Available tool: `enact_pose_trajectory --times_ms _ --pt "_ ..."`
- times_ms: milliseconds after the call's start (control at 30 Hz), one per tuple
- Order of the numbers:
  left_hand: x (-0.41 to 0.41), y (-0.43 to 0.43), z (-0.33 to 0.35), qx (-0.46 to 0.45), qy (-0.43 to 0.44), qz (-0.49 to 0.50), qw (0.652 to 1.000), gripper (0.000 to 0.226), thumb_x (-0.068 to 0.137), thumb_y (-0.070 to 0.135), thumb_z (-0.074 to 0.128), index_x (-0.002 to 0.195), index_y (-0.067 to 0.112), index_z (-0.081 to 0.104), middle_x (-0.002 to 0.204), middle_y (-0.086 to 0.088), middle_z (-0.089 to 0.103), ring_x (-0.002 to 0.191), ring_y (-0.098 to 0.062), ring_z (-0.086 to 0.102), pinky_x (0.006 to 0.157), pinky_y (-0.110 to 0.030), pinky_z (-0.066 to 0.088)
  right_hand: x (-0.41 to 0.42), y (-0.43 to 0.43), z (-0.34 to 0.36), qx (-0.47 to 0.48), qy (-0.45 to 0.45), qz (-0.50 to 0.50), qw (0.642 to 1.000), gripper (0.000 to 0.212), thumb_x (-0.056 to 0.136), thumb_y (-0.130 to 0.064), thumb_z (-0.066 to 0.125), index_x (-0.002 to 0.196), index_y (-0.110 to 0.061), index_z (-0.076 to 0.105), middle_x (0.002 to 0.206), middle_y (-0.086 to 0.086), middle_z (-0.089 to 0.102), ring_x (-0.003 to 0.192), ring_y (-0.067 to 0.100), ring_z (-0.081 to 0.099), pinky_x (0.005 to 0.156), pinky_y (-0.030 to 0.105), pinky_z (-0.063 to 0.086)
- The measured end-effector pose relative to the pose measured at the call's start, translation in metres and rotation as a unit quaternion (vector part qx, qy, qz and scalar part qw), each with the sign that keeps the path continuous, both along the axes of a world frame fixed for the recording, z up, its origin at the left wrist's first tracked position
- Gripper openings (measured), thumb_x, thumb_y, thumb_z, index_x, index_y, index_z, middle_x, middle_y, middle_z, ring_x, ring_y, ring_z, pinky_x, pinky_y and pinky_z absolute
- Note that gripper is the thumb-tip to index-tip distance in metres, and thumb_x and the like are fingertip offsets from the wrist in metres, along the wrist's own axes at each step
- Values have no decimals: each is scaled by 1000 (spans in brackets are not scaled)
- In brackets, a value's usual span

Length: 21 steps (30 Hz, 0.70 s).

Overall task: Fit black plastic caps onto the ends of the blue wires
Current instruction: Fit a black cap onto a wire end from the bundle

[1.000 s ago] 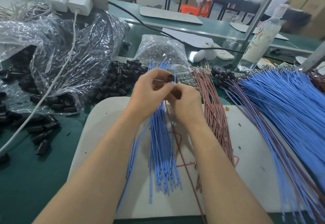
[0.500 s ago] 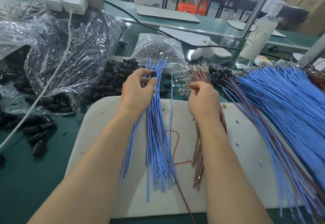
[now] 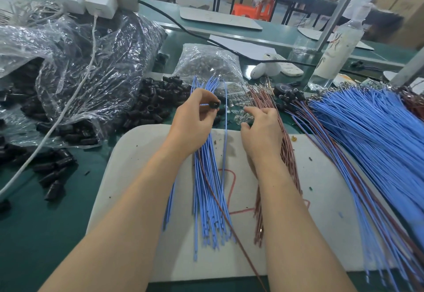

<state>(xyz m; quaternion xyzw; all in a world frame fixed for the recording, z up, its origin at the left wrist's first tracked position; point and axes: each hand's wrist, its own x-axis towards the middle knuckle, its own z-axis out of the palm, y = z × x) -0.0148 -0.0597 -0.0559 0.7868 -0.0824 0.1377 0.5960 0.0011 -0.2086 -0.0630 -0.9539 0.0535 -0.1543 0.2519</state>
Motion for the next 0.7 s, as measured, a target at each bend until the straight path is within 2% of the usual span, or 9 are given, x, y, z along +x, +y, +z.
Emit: enact_pose_trajectory --times_ms 200,367,567,700 --pt "-3 -1 2 -21 -8 -40 999 28 91 -3 51 95 25 54 107 6 66 103 -7 62 98 -32 48 2 3 0 -14 19 -28 999 29 95 -14 50 123 -15 58 128 8 45 102 25 54 78 30 38" --pt "-5 -2 3 -19 -2 -48 999 21 92 -2 50 101 15 56 108 1 66 104 -9 62 98 -35 48 2 3 -2 -9 20 -30 999 19 94 -17 55 112 -13 59 121 10 48 104 28 52 76 29 34" --pt "-4 -1 3 5 -3 -39 999 16 93 2 53 104 13 58 104 0 67 99 -7 64 94 -28 50 1 3 0 0 1 -27 1000 9 91 -15 55 99 -13 60 109 7 59 99 25 54 73 27 34" --pt "-3 -1 3 16 -10 -27 999 16 93 4 54 105 14 58 105 0 67 96 -9 64 91 -24 50 -1 4 1 9 1 -13 1000 24 91 -20 57 114 -13 61 114 6 60 105 25 55 86 34 46"
